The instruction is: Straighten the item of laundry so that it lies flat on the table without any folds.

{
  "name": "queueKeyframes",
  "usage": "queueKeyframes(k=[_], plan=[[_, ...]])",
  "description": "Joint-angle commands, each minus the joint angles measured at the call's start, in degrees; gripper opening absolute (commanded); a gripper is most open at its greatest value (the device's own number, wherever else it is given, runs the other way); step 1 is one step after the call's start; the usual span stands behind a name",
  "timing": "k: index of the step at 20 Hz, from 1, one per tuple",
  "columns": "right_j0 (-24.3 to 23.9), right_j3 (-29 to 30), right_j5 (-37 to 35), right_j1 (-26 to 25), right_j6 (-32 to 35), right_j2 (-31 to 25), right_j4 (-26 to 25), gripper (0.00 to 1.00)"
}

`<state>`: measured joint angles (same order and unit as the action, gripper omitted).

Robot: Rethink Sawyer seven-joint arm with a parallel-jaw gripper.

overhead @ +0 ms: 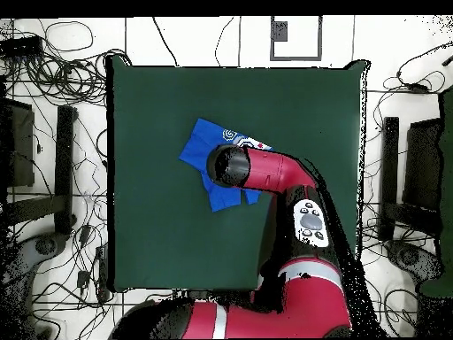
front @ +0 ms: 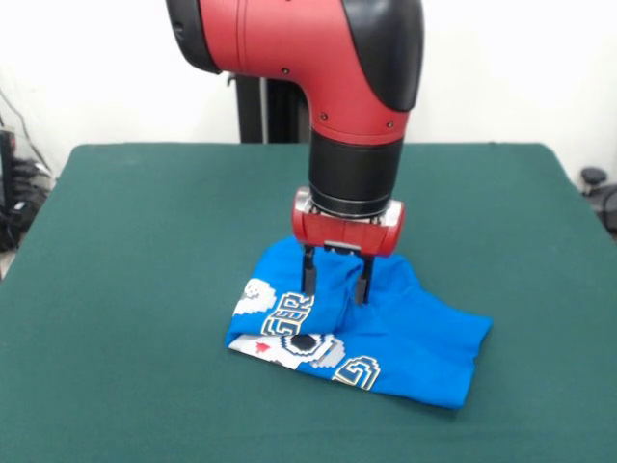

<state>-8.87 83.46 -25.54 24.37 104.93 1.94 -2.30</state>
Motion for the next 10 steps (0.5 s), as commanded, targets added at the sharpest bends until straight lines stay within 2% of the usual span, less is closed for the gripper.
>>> queueKeyframes(k=[1, 10], plan=[[2.1, 2.4, -3.4, -1.7, 6.3, -4.9, 1.1, 1.0], [2.1, 2.9, -3.0, -1.5, 6.2, -5.0, 0.9, 1.0]])
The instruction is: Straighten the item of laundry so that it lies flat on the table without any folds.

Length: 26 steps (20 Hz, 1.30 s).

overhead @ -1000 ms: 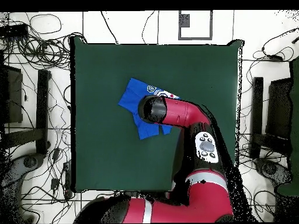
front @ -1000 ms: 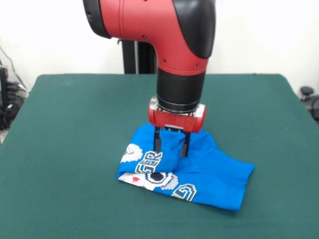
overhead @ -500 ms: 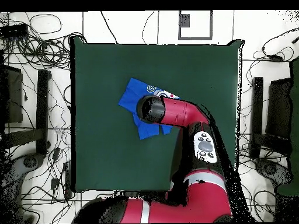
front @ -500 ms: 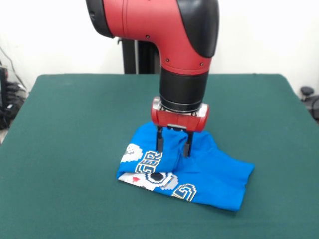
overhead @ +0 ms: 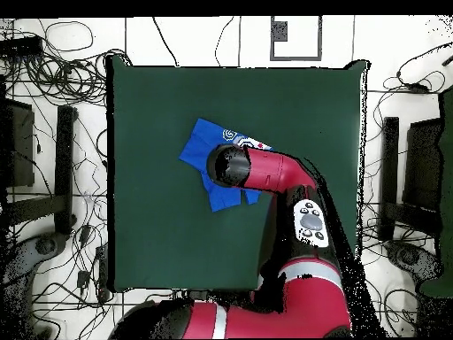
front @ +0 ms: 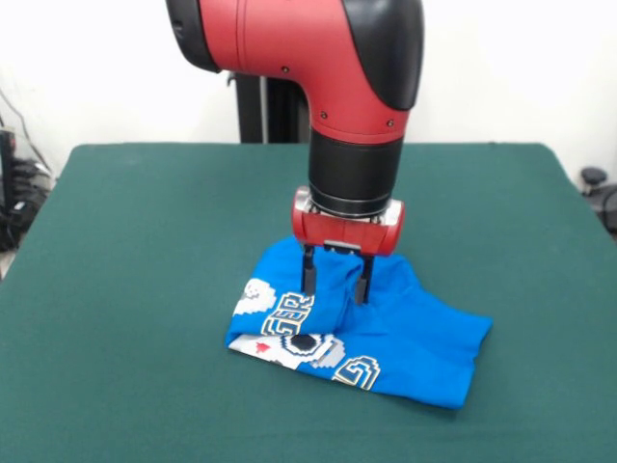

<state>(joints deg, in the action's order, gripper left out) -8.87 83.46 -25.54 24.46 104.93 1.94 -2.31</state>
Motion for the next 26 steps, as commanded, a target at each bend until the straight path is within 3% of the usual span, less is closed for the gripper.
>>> queueKeyframes(k=[1, 26], plan=[[2.0, 3.1, -2.9, -1.5, 6.2, -5.0, 0.9, 1.0], [1.5, 3.5, -1.4, -2.6, 5.6, -5.6, 0.4, 1.0]])
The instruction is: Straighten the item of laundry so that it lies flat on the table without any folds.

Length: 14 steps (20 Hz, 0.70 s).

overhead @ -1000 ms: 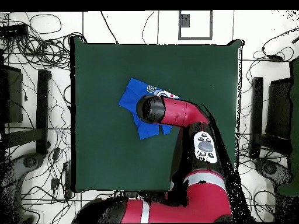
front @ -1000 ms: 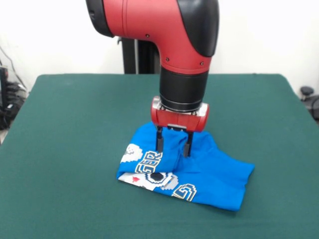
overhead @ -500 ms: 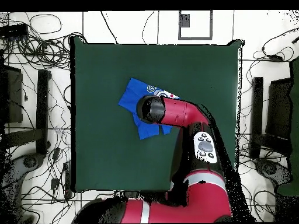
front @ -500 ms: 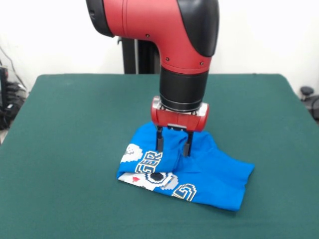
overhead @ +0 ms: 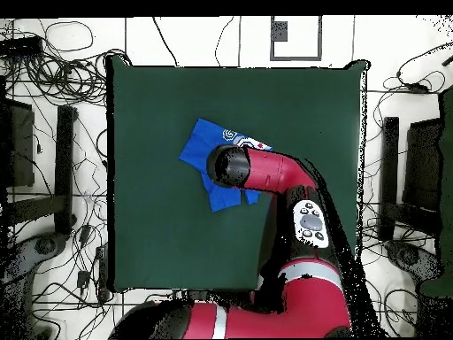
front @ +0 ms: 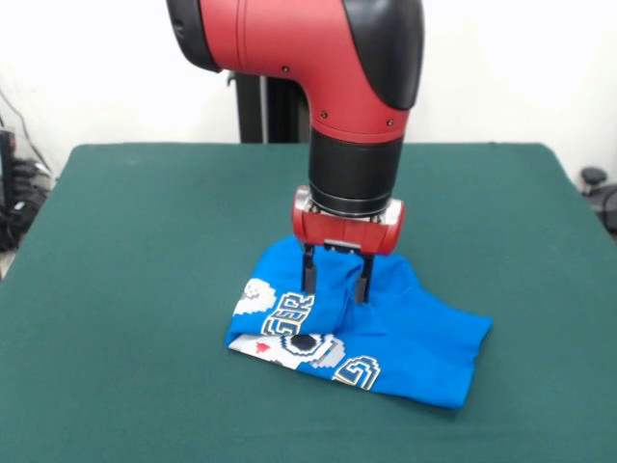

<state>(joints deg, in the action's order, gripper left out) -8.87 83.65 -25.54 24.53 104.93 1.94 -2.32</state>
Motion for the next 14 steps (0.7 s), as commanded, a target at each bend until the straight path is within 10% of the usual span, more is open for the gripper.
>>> queueKeyframes(k=[1, 14], plan=[[1.4, 3.2, -1.4, -2.7, 5.6, -5.6, 0.4, 1.0], [1.4, 3.0, -2.1, -2.7, 5.3, -5.7, 0.4, 1.0]])
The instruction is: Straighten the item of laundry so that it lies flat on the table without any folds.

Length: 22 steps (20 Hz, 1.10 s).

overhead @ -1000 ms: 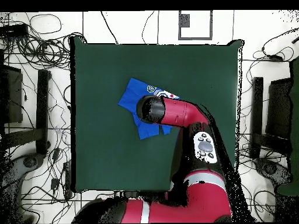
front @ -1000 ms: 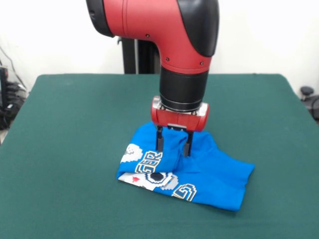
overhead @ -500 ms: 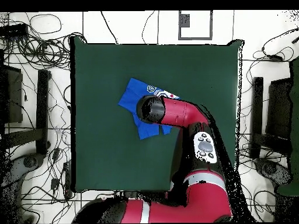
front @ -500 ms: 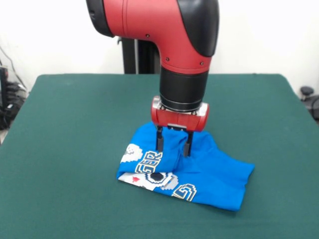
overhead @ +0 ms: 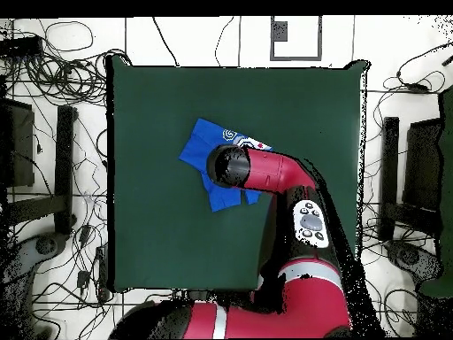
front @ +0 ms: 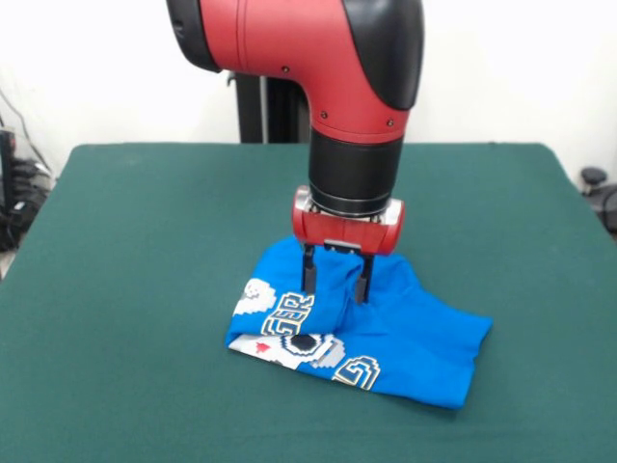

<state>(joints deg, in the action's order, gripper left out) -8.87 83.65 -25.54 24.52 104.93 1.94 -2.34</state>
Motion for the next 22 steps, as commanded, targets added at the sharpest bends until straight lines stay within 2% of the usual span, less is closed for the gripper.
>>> queueKeyframes(k=[1, 22], plan=[[1.5, 3.0, -2.3, -2.7, 5.4, -5.6, 0.5, 1.0], [2.5, 1.1, -4.4, -3.2, 5.2, -5.0, 0.5, 1.0]])
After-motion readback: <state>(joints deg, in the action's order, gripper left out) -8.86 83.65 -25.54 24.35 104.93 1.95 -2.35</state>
